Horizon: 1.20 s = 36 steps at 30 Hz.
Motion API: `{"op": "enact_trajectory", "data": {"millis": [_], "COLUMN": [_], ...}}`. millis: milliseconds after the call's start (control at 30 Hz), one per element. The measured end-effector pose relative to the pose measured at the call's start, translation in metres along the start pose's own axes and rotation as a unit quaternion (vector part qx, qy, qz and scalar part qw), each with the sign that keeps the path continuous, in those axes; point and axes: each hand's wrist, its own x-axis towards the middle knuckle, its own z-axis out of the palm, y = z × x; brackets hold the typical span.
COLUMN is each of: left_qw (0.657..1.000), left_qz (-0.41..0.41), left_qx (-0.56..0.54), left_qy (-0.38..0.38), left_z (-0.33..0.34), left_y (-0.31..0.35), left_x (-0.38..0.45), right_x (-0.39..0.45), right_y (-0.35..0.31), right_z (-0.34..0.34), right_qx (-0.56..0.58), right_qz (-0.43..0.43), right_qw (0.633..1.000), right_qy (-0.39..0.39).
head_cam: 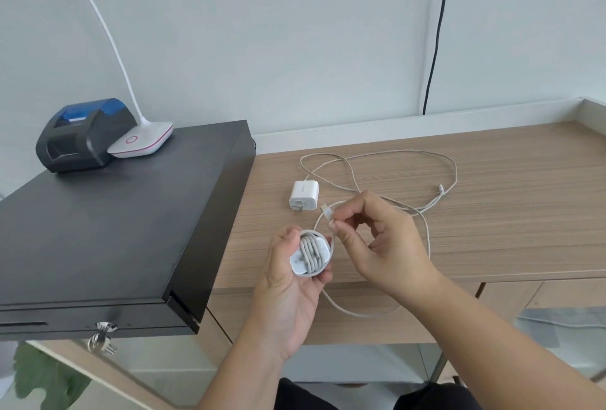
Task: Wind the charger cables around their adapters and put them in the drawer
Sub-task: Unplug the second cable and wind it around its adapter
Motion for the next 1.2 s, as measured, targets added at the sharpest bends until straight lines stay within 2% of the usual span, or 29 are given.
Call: {"op": "enact_trajectory", "data": {"millis": [167,267,467,567,767,933,1067,1200], "left_qw": [0.997,0.995,0.981,0.970,0.960,0.957,0.946,0.933], "left_qz": [0.011,0.001,-0.023,-0.057,-0.103,-0.106,-0.063,-0.022], "left_qx": [0.066,0.095,0.192,0.234,0.253,0.264,0.317,0.358], "left_qy": [-0.039,-0.031,-0.029,-0.044,-0.060,-0.060,-0.018,-0.004], "left_z": [-0.002,-0.002,-0.005,-0.006,-0.005,-0.001,-0.001,-0.003], "left_y": [0.005,0.006,0.014,0.019,0.026,0.026,0.023,0.021], "left_x": [-0.003,-0.006,-0.008,-0.008,-0.010,-0.013,-0.012,-0.012], "right_x": [-0.005,-0.002,0.009,0.006,-0.004,-0.013,-0.021,-0.030], "right_y": [-0.003,-0.008,-0.012,-0.012,-0.011,-0.011,-0.014,-0.019], "right_z": [0.004,0.000,-0.011,-0.013,-0.015,-0.014,-0.011,-0.007], "right_qx": [0.041,0.097,0.050,0.049,0.056,0.010,0.008,0.065], "right_qz": [0.011,0.001,-0.057,-0.086,-0.099,-0.135,-0.071,0.018], "right_qw": [0.999,0.994,0.982,0.976,0.975,0.979,0.990,0.993], "right_qy": [0.011,-0.054,-0.171,-0.194,-0.192,-0.152,-0.123,-0.096]}}
